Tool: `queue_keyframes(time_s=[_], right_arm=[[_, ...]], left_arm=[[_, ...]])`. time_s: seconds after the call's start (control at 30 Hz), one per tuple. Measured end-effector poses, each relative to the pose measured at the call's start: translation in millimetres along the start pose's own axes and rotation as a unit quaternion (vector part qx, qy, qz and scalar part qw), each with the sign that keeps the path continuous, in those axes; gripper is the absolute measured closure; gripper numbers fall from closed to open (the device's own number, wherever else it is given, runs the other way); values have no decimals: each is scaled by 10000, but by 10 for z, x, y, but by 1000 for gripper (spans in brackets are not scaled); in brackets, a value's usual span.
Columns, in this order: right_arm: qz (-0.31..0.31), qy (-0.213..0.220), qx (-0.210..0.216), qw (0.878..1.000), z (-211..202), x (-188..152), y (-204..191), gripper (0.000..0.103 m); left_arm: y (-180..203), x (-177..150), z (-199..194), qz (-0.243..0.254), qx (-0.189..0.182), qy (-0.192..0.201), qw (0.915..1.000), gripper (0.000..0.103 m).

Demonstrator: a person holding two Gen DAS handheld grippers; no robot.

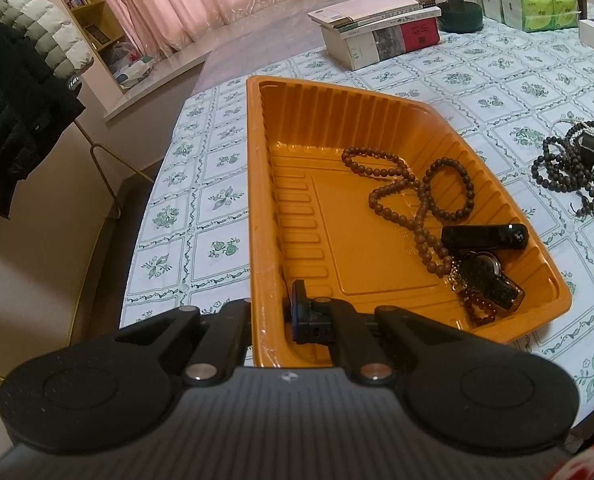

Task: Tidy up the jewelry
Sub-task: 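Grasp a long dark bead necklace from the pile with the right gripper and lift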

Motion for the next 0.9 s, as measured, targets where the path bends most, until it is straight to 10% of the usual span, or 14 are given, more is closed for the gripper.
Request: queue_keyframes(time_s=[0.5,0.7,0.9], right_arm=[[-1215,-302,352,9915,384,-229,-678,66],[-1972,-443,13,9794,560,-185,-840,95],[-2504,-224,-195,9677,303,-14,-919,97]], left_arm=[[7,-1,-18,19,25,-2,10000,100],[6,-5,-21,13,13,-6,10000,100],[2,-1,-22,22,12,-8,10000,100]])
Point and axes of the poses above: each gripper's, at about its wrist camera, not at the fingertips, and z roughly the way its jaws point, y to its right, x to its top, the point moved 5 cm from there along z, roughly the way its jaws point, and after that the axes turned 9 degrees about -y, right-handed, at the moved point
